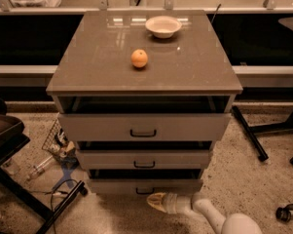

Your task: Close bottom drawer

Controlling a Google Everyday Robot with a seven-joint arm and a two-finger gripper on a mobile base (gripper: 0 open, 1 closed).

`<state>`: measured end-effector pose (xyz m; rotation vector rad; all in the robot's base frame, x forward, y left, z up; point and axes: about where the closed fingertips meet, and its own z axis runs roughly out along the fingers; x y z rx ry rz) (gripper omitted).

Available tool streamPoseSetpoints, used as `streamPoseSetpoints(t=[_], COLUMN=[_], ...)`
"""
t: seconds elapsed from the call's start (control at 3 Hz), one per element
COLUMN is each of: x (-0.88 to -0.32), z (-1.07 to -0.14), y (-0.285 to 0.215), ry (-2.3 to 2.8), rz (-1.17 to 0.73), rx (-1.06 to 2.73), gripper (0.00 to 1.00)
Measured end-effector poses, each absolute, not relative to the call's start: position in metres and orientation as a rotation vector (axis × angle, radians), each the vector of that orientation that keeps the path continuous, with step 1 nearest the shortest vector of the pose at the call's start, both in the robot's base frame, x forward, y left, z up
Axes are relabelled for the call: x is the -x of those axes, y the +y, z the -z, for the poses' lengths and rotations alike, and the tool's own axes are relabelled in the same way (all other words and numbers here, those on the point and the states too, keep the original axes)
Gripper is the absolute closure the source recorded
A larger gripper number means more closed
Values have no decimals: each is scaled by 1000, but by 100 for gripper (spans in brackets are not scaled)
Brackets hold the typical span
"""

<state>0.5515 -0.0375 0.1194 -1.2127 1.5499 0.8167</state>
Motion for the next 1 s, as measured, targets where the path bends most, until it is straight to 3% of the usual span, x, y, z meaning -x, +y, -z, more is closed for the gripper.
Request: streamPoseSetpoints(t=[0.33, 0.67, 1.0], x=[-578, -587, -587], z=[-122, -123, -123], y=[-41, -45, -42], ry=[1536, 1536, 1534], rz=[-783, -764, -770], rx=[1209, 1210, 1211], gripper=[100, 84, 60])
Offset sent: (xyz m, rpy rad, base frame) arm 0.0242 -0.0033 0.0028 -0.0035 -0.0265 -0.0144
